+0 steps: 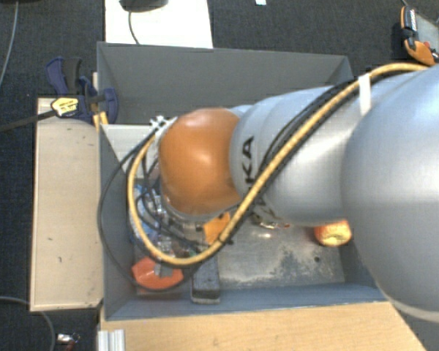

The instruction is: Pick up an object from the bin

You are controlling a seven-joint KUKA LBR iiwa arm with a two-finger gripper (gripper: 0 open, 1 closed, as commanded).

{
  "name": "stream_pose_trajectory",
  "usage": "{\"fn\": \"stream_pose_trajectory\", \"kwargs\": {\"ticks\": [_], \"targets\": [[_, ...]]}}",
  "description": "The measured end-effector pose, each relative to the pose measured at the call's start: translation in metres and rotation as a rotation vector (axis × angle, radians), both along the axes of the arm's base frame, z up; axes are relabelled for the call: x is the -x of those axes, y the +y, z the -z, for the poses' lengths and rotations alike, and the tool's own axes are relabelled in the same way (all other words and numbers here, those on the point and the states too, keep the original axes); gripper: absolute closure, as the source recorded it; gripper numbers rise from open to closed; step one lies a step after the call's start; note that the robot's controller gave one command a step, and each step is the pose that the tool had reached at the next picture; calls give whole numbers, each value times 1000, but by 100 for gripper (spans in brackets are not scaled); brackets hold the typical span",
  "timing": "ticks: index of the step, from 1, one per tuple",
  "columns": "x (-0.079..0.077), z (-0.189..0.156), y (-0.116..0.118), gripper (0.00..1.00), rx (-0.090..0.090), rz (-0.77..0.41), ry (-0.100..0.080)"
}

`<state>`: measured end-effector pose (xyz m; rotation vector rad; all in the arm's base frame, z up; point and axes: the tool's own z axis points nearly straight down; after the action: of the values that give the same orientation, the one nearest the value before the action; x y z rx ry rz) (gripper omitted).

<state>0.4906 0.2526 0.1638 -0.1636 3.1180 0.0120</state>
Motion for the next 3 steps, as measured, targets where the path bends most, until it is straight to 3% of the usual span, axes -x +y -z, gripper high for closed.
{"fn": "stream_pose_trajectory", "kwargs": {"ticks": [1,2,3], "targets": [[6,62,-7,0,-7,169,6],[12,93,0,0,2,-173,-4],[3,94,-31,100,-9,418,12]]}}
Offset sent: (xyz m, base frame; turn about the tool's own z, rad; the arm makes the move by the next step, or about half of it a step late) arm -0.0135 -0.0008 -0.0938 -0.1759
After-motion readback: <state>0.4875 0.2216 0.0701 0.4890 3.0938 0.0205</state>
